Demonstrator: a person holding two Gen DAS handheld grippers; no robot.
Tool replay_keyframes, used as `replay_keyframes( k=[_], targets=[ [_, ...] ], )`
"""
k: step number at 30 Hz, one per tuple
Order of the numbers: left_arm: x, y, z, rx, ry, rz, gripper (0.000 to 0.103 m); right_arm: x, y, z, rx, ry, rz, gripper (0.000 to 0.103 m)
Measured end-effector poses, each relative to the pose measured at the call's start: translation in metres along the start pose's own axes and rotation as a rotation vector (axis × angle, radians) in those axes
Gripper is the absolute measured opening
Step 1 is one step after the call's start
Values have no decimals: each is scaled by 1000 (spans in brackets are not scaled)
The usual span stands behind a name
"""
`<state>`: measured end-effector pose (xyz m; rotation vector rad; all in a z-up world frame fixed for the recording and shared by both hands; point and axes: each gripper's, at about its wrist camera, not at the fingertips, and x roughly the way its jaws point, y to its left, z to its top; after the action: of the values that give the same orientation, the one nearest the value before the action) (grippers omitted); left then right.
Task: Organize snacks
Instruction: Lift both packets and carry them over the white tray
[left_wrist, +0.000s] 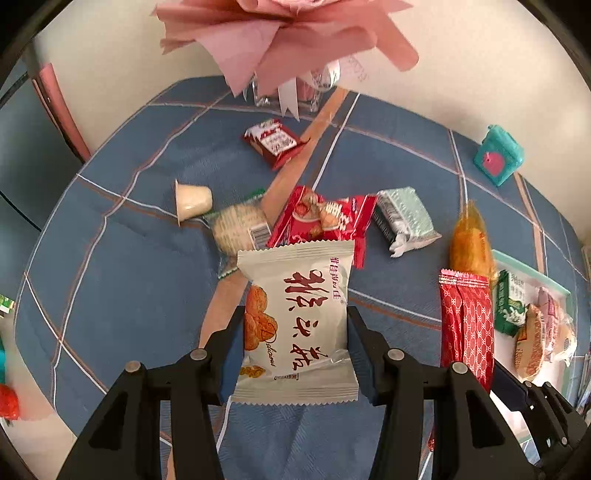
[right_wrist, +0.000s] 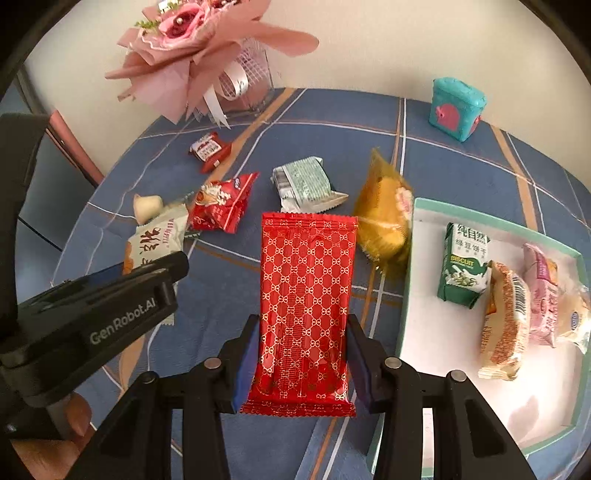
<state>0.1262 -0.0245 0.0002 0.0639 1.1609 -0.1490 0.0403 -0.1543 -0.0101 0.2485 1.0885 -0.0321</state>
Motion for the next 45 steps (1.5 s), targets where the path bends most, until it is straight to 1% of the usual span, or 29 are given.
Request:
replay_keyframes(
  k=[4, 8, 13, 16, 19, 23, 26, 30, 36, 41, 45],
  targets=[
    [-9, -4, 2, 8, -23, -2, 53, -7, -6, -4, 18, -6, -5, 47],
    [-16, -11, 2, 22, -37, -11, 53, -16, -11, -2, 32, -19, -20, 47],
    [-23, -32, -1, 76, -49, -30, 53, -20, -36, -4, 82, -12, -64, 47],
    [-27, -53, -6, 125, -53, -55, 53, -17, -54, -4, 128, -4, -85, 47],
    [-31, -77, -12, 187, -56, -76, 53, -26, -73, -8, 172, -8, -112, 47],
    [-38, -111, -24, 267, -52, -134, 53, -33, -102, -10, 230, -11, -156, 47],
    [-42, -133, -33, 319, -49, -159, 53, -37, -122, -14, 282, -8, -179, 47],
    [-45, -162, -45, 394, -50, -171, 53, -48, -154, -21, 357, -14, -205, 47],
    [-48, -193, -63, 483, -43, -183, 53, -65, -188, -30, 420, -32, -229, 47],
    [-47, -211, -74, 533, -31, -187, 53, -71, -203, -37, 452, -29, -242, 47],
    [-44, -221, -82, 568, -24, -179, 53, -67, -207, -39, 454, -10, -244, 47]
  ],
)
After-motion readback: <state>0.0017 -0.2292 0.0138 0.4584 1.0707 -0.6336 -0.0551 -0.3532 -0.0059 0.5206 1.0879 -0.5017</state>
